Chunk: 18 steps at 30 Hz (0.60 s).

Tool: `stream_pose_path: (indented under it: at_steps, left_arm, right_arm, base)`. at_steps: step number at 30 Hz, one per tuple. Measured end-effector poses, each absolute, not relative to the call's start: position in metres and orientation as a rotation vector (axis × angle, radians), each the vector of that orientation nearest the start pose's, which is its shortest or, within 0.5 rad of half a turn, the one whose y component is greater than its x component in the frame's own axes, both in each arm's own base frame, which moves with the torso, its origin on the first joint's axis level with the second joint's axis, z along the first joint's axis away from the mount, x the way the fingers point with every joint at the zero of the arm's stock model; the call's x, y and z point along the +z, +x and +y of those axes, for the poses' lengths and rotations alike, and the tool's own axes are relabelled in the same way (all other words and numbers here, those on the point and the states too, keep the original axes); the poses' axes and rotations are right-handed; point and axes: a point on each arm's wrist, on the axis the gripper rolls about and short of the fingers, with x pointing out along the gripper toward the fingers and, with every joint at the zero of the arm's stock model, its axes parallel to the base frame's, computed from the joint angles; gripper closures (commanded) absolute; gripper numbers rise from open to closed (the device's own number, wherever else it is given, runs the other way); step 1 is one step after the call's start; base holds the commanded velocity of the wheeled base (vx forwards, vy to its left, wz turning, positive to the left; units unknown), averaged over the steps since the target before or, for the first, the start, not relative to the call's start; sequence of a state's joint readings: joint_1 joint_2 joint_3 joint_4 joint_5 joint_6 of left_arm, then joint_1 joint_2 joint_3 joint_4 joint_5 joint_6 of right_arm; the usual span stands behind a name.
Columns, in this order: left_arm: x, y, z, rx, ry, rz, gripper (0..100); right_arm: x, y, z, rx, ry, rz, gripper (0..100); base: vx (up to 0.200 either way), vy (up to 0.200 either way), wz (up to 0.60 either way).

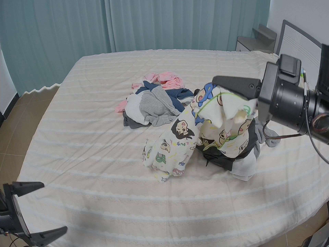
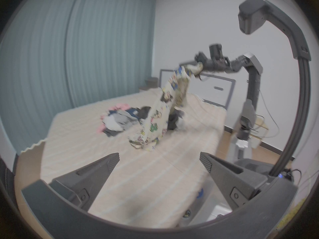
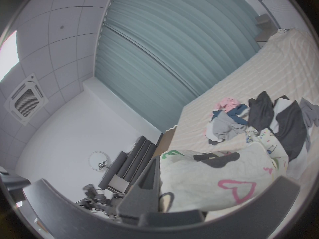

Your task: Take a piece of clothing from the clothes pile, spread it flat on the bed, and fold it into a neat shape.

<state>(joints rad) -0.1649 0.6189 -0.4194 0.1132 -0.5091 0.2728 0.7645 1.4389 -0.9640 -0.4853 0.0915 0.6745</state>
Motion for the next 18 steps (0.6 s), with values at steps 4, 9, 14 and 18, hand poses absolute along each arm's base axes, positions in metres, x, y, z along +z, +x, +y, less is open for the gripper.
stream_pose_path:
  at_steps: [4, 9, 14, 18]
  left_arm:
    - [0.174, 0.055, -0.027, -0.820, 0.230, 0.346, 0]
    - [0.168, 0.077, -0.039, -0.894, 0.267, 0.408, 0]
    - [0.173, 0.095, -0.050, -0.924, 0.245, 0.363, 0]
    - [0.171, 0.100, -0.062, -0.975, 0.161, 0.416, 0]
  right_arm:
    - [0.306, 0.174, 0.187, 0.891, 0.648, 0.250, 100]
    - [0.331, 0.171, 0.204, 0.956, 0.662, 0.216, 100]
    - [0.358, 0.175, 0.220, 0.997, 0.693, 0.149, 100]
    - [0.369, 0.183, 0.239, 0.983, 0.715, 0.115, 100]
  base:
    - [0.000, 0.000, 0.00]
    - [0.000, 0.000, 0.00]
    - [0.000, 0.000, 0.00]
    - [0.000, 0.000, 0.00]
